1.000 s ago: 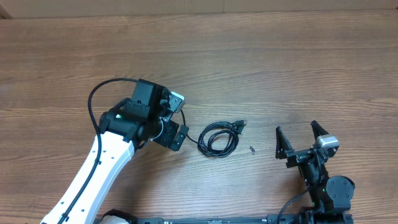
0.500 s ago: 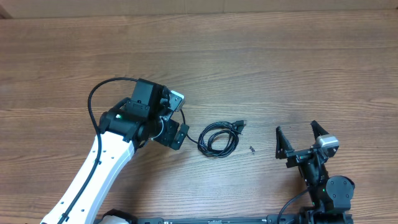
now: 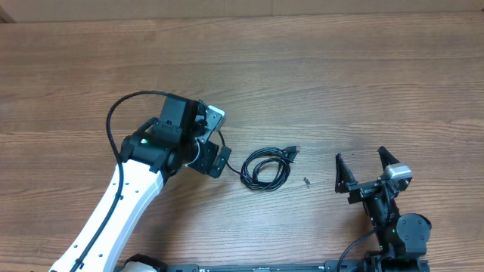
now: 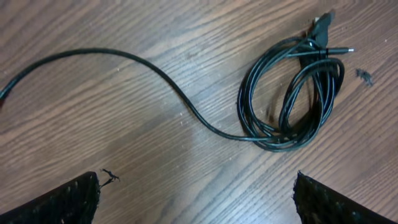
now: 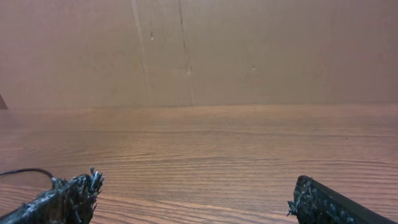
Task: Untangle cables
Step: 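Lower the open left gripper onto the coiled black cables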
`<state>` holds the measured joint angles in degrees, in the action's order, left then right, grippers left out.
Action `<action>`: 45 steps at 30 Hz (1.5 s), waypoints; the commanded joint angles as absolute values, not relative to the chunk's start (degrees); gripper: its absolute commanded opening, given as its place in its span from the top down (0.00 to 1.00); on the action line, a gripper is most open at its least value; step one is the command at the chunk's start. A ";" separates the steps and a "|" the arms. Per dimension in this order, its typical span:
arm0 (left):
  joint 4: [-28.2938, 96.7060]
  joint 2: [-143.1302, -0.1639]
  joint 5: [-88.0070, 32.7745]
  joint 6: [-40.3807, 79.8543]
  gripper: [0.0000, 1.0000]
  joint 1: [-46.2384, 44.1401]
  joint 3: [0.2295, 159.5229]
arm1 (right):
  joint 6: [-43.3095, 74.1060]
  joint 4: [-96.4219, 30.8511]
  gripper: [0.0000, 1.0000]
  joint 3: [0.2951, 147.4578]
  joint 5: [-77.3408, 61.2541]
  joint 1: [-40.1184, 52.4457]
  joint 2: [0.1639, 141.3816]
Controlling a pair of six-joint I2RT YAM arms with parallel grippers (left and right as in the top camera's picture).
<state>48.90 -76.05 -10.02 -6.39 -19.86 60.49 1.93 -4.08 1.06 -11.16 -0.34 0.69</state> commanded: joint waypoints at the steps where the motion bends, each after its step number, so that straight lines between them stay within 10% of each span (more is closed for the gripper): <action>1: 47.83 -76.51 -10.09 -6.00 0.01 -20.05 62.00 | 2.37 -3.75 0.00 0.45 -10.98 -0.49 0.16; 45: 43.31 -86.46 -13.37 -12.25 0.00 -24.40 61.98 | 2.37 -3.77 0.00 0.45 -10.98 -0.49 0.16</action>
